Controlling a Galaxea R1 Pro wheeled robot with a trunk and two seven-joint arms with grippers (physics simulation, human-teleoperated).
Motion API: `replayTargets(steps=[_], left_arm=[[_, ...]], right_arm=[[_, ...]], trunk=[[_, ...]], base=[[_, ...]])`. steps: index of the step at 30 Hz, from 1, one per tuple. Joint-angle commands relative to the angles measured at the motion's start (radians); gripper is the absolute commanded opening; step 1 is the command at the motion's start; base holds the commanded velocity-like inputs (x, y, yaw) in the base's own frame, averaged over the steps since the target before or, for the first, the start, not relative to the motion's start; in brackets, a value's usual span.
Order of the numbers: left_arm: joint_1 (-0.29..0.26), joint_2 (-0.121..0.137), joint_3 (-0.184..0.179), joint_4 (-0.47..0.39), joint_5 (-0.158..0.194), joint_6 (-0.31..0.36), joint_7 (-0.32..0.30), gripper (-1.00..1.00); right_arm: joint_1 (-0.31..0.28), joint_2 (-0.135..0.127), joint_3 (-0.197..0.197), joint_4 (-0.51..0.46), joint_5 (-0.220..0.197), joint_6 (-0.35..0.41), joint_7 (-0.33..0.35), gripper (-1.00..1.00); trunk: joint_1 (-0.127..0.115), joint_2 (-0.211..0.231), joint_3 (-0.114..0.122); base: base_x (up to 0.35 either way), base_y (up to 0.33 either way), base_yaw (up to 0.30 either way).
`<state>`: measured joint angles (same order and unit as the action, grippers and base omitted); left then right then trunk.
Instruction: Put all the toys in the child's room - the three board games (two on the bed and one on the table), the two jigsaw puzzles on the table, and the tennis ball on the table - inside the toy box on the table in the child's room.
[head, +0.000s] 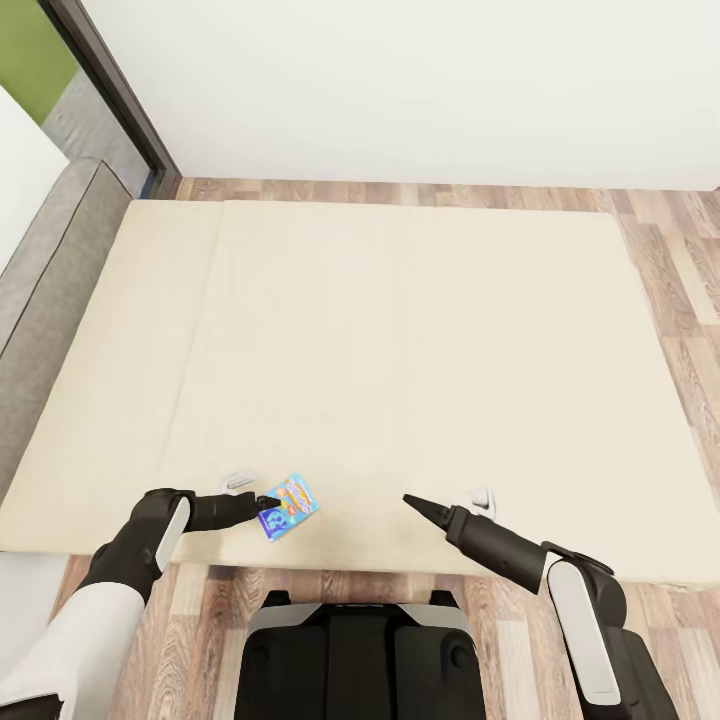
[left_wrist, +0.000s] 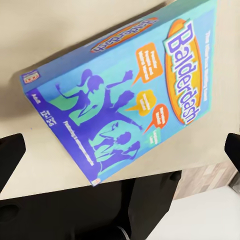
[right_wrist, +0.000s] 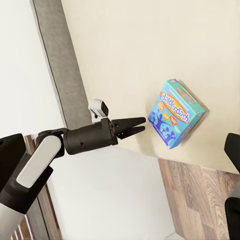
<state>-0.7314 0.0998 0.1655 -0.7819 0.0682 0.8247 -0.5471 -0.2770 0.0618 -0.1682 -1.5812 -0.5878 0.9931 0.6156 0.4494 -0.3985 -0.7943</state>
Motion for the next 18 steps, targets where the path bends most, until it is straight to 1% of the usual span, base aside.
replayTargets(steps=[1, 4, 7, 18], left_arm=[[0.000, 0.000, 0.002, 0.000, 0.007, 0.008, 0.001, 1.00], [0.000, 0.000, 0.001, 0.000, 0.007, 0.008, 0.001, 1.00], [0.000, 0.000, 0.002, 0.000, 0.007, 0.008, 0.001, 1.00], [0.000, 0.001, 0.003, 0.000, 0.007, 0.008, 0.001, 1.00]], right_arm=[[-0.001, 0.001, -0.002, 0.000, 0.005, 0.005, 0.006, 1.00], [-0.001, 0.001, -0.001, 0.000, 0.005, 0.005, 0.006, 1.00], [-0.001, 0.001, -0.001, 0.000, 0.005, 0.006, 0.006, 1.00], [-0.001, 0.003, 0.002, 0.000, 0.005, 0.004, 0.007, 1.00]], trunk=[[0.001, -0.001, -0.001], [0.001, -0.001, -0.001], [0.001, -0.001, -0.001], [0.001, -0.001, -0.001]], base=[[0.000, -0.106, 0.000], [0.000, -0.164, 0.000], [0.000, -0.084, 0.000], [0.000, -0.010, 0.000]])
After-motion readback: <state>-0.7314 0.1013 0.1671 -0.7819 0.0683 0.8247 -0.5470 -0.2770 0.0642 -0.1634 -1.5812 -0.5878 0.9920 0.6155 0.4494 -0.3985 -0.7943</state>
